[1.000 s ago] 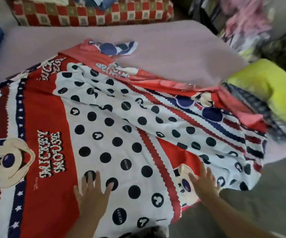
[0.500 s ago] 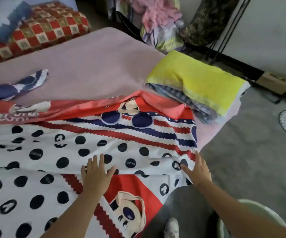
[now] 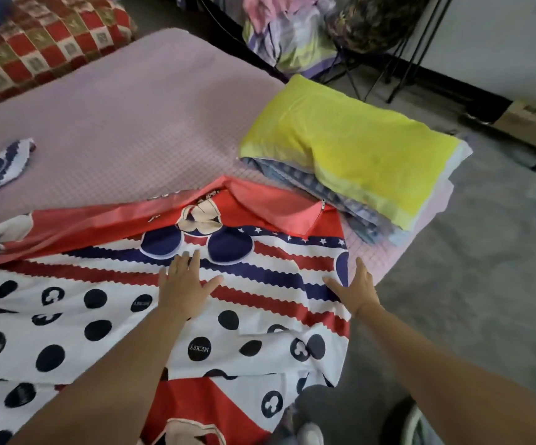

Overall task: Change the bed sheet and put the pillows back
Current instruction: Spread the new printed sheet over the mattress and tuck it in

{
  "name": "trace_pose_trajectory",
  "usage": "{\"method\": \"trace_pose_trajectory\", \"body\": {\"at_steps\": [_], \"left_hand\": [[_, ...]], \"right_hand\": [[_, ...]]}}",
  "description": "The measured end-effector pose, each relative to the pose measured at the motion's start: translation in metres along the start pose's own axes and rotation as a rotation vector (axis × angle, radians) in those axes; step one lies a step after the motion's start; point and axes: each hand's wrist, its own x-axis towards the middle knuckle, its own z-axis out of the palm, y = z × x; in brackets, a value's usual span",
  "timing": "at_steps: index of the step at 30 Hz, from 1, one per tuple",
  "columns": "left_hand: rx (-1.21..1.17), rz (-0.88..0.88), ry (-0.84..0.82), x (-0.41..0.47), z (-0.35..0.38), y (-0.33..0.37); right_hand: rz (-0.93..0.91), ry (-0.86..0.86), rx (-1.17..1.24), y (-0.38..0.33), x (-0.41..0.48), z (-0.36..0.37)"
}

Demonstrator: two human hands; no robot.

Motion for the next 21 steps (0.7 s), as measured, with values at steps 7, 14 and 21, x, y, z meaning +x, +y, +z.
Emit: {"method": "trace_pose_trajectory", "body": {"at_steps": [7,14,21], "left_hand": [[0.006,0.029,-0.008,0.102,-0.002,-0.012],[0.091,0.071,-0.033,0.193,0.002,-0.013],[0.109,0.041,-0.179,0.261,0.003,-0.040]], "right_hand": [[0.064,-0.039,0.156,-0.012,0.060,0.010],[0.146,-0.044,0.182,-0.002,0.115,0.022],[0.164,0.024,0.182,0.002,0.164,0.043]]}}
